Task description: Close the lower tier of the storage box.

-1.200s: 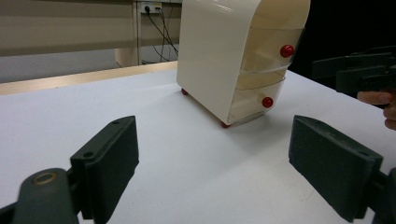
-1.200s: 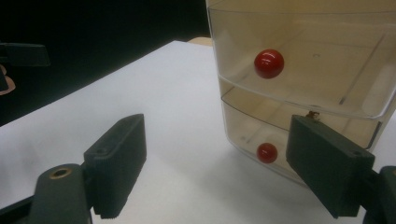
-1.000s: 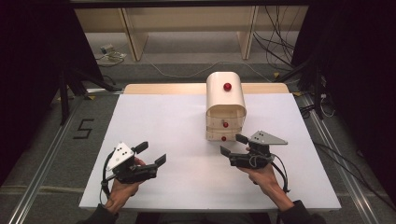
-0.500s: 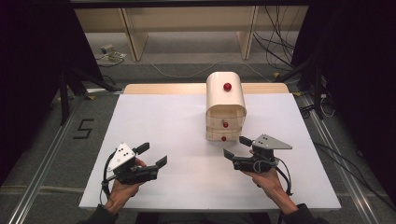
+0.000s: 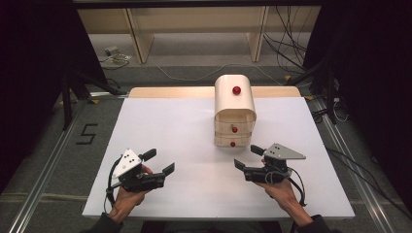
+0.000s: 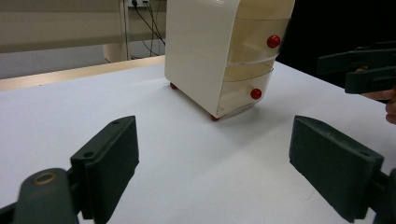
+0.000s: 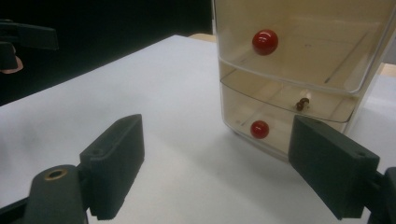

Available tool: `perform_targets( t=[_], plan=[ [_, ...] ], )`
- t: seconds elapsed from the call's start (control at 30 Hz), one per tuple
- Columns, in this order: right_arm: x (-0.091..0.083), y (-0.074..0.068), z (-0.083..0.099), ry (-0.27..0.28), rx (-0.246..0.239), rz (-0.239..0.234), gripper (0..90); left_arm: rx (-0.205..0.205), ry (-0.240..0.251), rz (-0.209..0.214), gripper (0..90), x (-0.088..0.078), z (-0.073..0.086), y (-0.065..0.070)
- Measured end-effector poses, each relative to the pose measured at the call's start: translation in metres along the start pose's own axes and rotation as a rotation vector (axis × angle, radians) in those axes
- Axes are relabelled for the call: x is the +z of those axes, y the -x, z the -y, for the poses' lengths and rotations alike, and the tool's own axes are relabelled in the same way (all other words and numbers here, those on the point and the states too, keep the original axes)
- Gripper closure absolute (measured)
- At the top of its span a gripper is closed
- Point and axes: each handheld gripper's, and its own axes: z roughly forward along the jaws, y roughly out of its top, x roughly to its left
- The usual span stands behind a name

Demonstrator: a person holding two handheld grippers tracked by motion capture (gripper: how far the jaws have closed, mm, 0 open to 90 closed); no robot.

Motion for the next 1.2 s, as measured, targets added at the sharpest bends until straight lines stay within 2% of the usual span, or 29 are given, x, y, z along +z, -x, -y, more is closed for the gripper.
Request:
perform_targets(
  t=[0.33,0.6,1.2],
  plan=[
    [-0.006,-0.001,0.006,-0.011,-0.027,0.006,19.4,-0.003,-0.007,0.009,15.2,0.0,0.001,0.0],
    [-0.013,0.005,0.008,-0.008,-0.013,0.023,19.5,-0.005,-0.019,0.017,15.3,0.001,0.001,0.002],
    [-0.017,0.004,0.015,-0.037,-0.017,0.025,19.5,0.003,-0.034,0.021,15.3,0.001,0.002,0.001]
  ],
)
